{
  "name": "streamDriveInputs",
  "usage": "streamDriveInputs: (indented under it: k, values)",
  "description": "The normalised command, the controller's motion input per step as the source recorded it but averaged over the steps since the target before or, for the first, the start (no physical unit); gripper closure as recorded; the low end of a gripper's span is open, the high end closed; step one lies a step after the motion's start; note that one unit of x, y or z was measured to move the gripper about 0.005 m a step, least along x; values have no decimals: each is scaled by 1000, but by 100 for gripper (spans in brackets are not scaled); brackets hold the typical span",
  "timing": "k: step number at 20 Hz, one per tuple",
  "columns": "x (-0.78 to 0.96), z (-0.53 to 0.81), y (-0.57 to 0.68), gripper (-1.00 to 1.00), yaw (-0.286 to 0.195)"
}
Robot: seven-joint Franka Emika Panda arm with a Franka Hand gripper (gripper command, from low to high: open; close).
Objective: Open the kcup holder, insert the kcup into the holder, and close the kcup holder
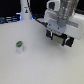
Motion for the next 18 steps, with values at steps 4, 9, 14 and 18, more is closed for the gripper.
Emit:
streamDriveInputs:
  k: [4,9,14,18]
  values:
    - [386,265,-58,-100,-82]
    - [74,412,-375,-100,-146]
    - [-14,367,-529,-100,-193]
    - [-80,284,-562,-100,-215]
